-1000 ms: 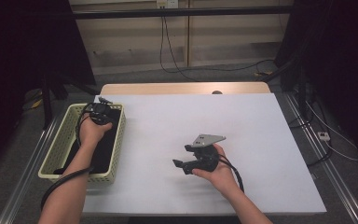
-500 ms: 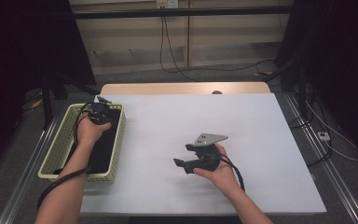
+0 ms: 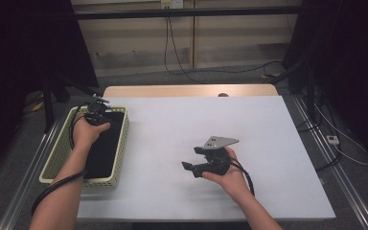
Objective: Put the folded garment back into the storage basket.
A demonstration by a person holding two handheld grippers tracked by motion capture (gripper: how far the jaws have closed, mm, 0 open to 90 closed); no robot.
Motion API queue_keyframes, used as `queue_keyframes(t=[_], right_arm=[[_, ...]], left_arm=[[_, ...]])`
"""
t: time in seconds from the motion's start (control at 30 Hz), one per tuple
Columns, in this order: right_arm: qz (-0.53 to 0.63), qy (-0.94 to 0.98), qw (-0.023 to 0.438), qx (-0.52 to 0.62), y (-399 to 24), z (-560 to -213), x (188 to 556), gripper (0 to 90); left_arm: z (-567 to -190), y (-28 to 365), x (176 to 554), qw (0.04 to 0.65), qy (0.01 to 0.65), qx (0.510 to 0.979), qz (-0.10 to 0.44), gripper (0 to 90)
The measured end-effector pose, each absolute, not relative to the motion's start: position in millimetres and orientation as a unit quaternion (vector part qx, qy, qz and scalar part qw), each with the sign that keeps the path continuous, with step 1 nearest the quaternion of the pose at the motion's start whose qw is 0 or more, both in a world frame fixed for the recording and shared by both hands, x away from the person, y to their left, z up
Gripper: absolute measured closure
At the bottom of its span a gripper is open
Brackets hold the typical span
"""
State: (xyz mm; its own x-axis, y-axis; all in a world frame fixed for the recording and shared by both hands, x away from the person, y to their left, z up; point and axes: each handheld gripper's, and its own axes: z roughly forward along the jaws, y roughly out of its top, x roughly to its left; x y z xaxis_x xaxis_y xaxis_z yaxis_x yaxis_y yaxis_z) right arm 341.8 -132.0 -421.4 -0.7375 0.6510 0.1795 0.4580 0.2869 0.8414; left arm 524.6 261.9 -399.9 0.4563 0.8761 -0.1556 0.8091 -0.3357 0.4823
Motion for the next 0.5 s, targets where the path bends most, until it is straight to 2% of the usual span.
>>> queue_keyframes(t=[0.1, 0.27, 0.5], right_arm=[[0.486, 0.795, 0.101, 0.349, -133.0, -421.0, 341.5, 28.1], [0.484, 0.796, 0.101, 0.348, -132.3, -421.2, 340.3, 28.1], [0.483, 0.797, 0.1, 0.349, -133.6, -422.4, 341.6, 28.0]], left_arm=[[-396.6, 267.9, 524.4, 0.252, 0.521, 0.812, 0.079, 76.2], [-405.2, 282.4, 525.3, 0.239, 0.541, 0.801, 0.09, 87.3], [-418.5, 282.4, 527.6, 0.234, 0.542, 0.801, 0.094, 90.0]])
